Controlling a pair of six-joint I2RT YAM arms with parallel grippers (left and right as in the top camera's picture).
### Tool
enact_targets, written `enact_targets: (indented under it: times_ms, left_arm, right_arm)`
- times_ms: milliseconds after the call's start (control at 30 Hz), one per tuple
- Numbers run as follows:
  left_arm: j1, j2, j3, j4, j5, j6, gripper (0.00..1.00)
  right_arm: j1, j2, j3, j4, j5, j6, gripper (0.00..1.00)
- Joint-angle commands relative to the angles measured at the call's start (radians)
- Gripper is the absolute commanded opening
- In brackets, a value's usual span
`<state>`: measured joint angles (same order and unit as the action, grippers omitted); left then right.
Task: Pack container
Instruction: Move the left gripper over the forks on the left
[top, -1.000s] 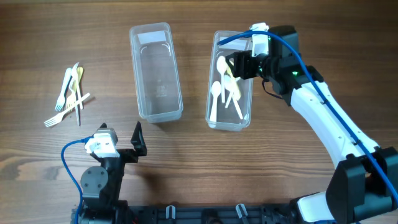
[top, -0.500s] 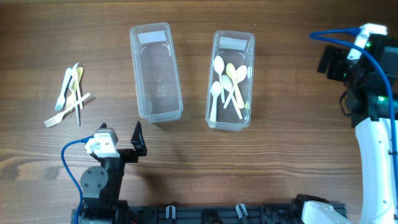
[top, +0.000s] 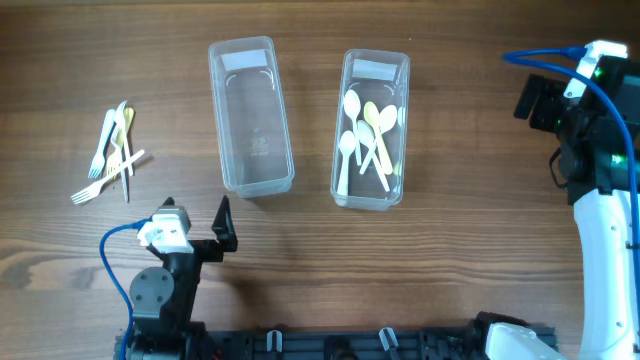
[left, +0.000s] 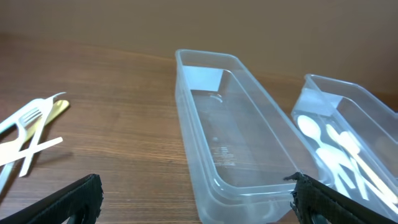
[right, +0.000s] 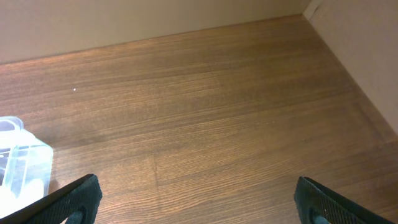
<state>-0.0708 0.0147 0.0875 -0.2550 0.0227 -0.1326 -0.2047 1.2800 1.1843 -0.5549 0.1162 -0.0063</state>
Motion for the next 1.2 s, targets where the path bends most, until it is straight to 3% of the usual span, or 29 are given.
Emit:
enact_targets:
  times_ms: [0,100,200,333,467,567,833,1033,1167]
  left_arm:
    - [0.005,-0.008,0.012,0.069,0.161,0.016,1.0]
    - [0.006,0.022,0.119,0.023,0.172,0.016,1.0]
    - [0.006,0.151,0.332,-0.079,0.037,0.017,1.0]
    - [0.006,0.493,0.756,-0.33,-0.152,0.017,1.0]
    - [0.006,0.84,1.144,-0.586,-0.197,0.021,1.0]
    - [0.006,1.046,1.318,-0.659,-0.196,0.02,1.0]
    - [0.006,1.258,1.328,-0.7,-0.258,0.024,1.0]
    - [0.025,1.396,1.321,-0.749,-0.528,0.024,0.98]
    - [0.086,1.51,1.321,-0.801,-0.551,0.032,0.98]
  right_arm:
    - [0.0,0.005,0.003,0.0,-0.001,-0.018,1.0]
    - [0.0,0.005,0.003,0.0,-0.001,-0.018,1.0]
    - [0.0,0.005,0.003,0.0,-0.001,-0.018,1.0]
    - [0.0,0.005,0.003,0.0,-0.001,-0.018,1.0]
    - [0.0,0.005,0.003,0.0,-0.001,-0.018,1.0]
    - [0.0,0.005,0.003,0.0,-0.001,-0.018,1.0]
    - [0.0,0.005,0.003,0.0,-0.001,-0.018,1.0]
    - [0.0,0.005,0.003,0.0,-0.001,-0.018,1.0]
    - [0.0,0.005,0.003,0.0,-0.001,-0.018,1.0]
